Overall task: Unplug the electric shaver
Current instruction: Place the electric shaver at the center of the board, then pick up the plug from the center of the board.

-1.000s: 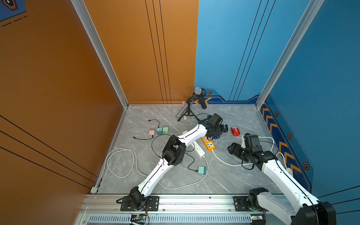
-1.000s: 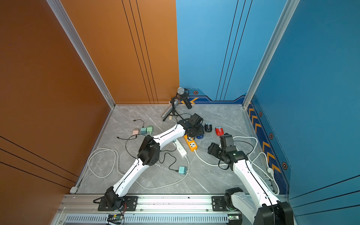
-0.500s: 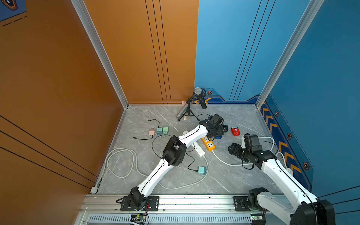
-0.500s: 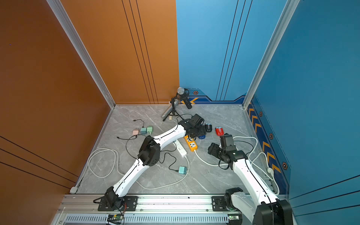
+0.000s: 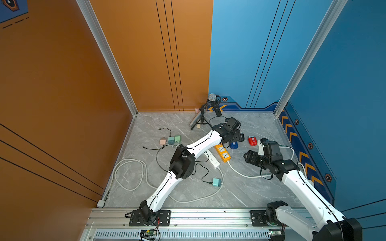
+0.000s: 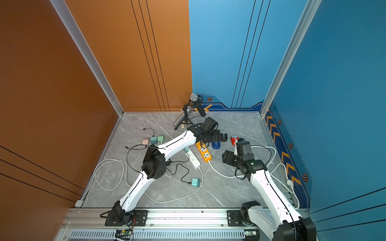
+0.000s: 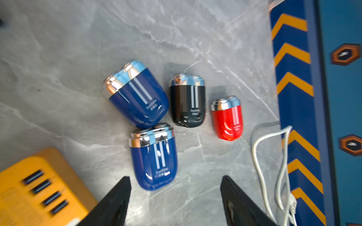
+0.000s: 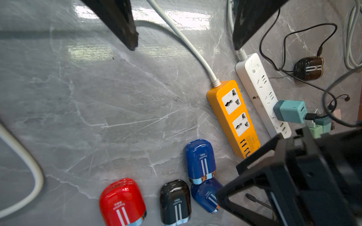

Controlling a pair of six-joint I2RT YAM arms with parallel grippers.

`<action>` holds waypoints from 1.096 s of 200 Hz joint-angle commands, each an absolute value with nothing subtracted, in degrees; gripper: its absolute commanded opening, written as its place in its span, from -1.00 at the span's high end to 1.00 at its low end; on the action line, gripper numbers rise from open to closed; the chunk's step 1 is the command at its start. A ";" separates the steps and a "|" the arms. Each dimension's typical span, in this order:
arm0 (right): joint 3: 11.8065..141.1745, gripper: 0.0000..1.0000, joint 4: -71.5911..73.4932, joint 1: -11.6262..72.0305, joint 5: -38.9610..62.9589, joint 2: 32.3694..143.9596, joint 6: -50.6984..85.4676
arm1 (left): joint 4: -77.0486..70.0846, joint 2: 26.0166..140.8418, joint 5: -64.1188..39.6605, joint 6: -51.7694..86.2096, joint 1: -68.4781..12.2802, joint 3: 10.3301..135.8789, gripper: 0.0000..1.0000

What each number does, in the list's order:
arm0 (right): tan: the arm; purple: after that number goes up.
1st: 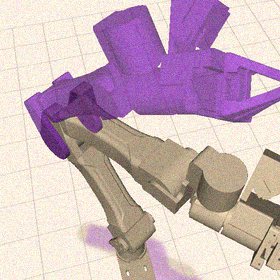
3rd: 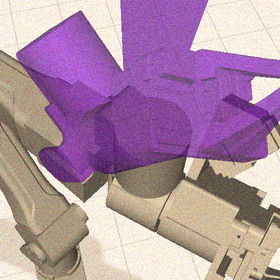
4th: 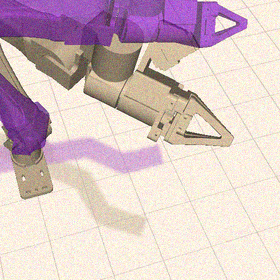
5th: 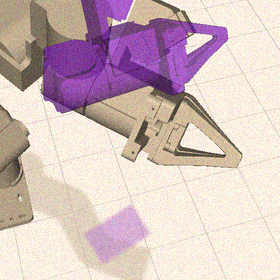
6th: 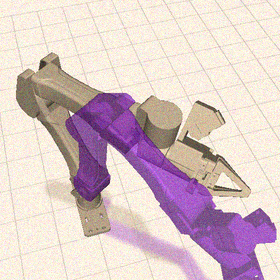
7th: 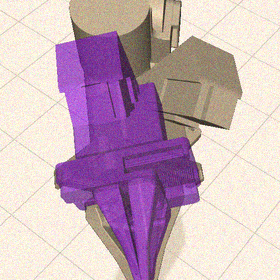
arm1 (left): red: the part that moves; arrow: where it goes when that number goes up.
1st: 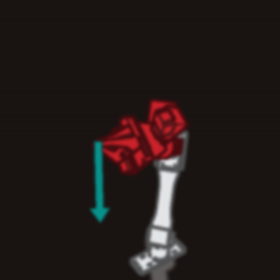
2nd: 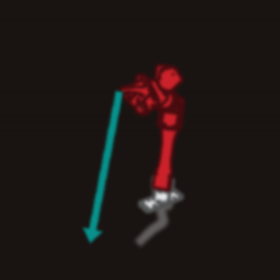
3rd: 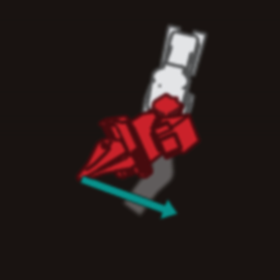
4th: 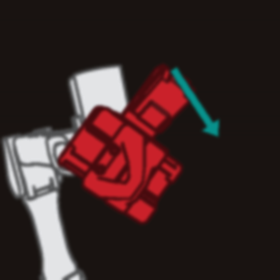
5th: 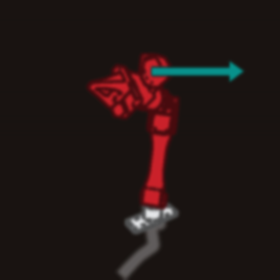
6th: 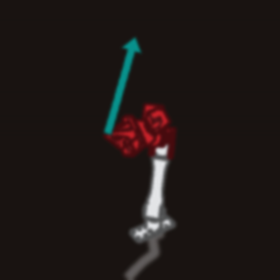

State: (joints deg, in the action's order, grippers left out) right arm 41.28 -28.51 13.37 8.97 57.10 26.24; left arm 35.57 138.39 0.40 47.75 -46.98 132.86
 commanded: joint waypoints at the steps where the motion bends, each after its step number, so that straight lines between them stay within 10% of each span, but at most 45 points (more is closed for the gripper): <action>1: 43.83 -0.55 -28.93 19.11 9.31 56.68 19.29 | 35.95 129.51 4.16 44.97 -45.61 127.80 -0.52; 84: 45.79 -0.59 -29.03 51.50 3.66 70.28 3.37 | 35.94 102.78 7.89 43.87 -34.81 96.40 -0.56; 219: 54.68 -0.53 -37.68 55.32 3.92 88.57 -7.83 | 36.01 83.08 5.74 43.44 -19.72 73.36 -0.59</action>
